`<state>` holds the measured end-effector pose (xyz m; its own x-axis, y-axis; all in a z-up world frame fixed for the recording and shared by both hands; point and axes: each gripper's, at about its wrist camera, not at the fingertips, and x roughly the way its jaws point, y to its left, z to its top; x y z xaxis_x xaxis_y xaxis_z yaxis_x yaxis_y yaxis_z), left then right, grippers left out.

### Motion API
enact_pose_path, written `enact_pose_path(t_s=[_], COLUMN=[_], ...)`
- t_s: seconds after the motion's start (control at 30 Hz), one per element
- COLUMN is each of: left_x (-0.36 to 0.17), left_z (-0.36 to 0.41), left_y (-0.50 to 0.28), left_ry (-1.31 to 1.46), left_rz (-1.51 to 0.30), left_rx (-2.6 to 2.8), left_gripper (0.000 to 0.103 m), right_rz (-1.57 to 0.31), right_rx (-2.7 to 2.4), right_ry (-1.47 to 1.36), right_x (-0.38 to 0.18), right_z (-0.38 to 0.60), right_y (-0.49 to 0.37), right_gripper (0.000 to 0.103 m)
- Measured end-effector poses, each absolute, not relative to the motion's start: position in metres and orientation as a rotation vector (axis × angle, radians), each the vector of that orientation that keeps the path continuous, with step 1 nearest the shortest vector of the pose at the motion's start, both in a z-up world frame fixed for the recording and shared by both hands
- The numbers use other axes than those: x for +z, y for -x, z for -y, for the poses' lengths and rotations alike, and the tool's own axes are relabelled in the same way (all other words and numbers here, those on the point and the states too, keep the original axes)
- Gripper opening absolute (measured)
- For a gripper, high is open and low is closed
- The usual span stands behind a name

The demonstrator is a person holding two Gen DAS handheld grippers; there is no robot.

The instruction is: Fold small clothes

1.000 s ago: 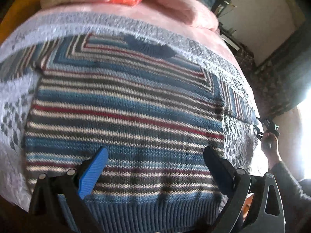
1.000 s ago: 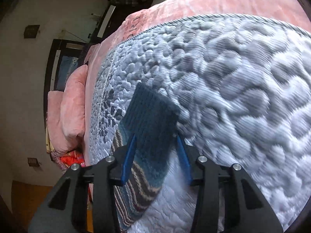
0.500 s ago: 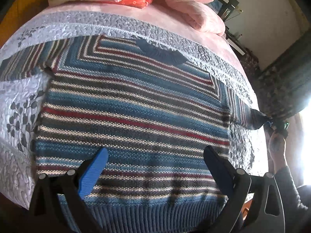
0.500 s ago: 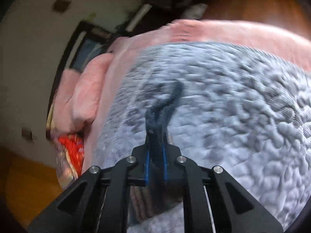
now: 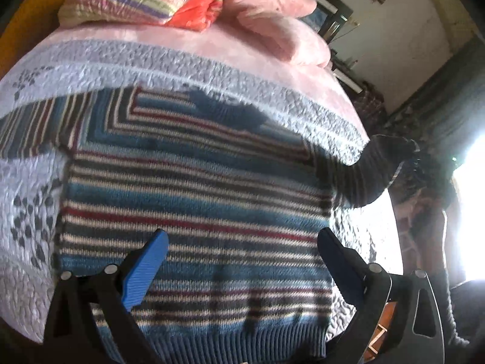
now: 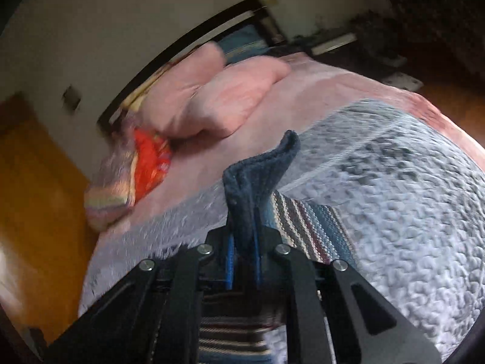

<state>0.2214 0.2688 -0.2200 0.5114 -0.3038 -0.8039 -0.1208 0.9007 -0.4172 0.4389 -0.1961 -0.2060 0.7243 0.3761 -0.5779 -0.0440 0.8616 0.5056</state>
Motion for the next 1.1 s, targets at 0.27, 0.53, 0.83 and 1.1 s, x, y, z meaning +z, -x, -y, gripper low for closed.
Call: enact_pose_path(t_s=[0.27, 0.53, 0.83, 1.1], left_x=[-0.226, -0.264, -0.340, -0.401], left_z=[-0.263, -0.261, -0.244, -0.194], left_y=[-0.255, -0.308, -0.380, -0.432], left_ry=[0.455, 0.545, 0.815, 0.997], left_rz=[-1.022, -1.057, -1.182, -1.286], left_rx=[-0.199, -0.275, -0.372, -0.403], left_gripper=[0.099, 0.099, 0.099, 0.099], right_rz=[-0.829, -0.921, -0.930, -0.898], right_rx=[0.306, 0.315, 0.336, 0.254], right_ry=[-0.240, 0.060, 0.092, -0.284], right_x=[-0.253, -0.334, -0.363, -0.346], right_z=[0.073, -0.023, -0.025, 0.049], right_y=[-0.443, -0.437, -0.399, -0.327], right_gripper=[0.009, 0.009, 0.055, 0.061])
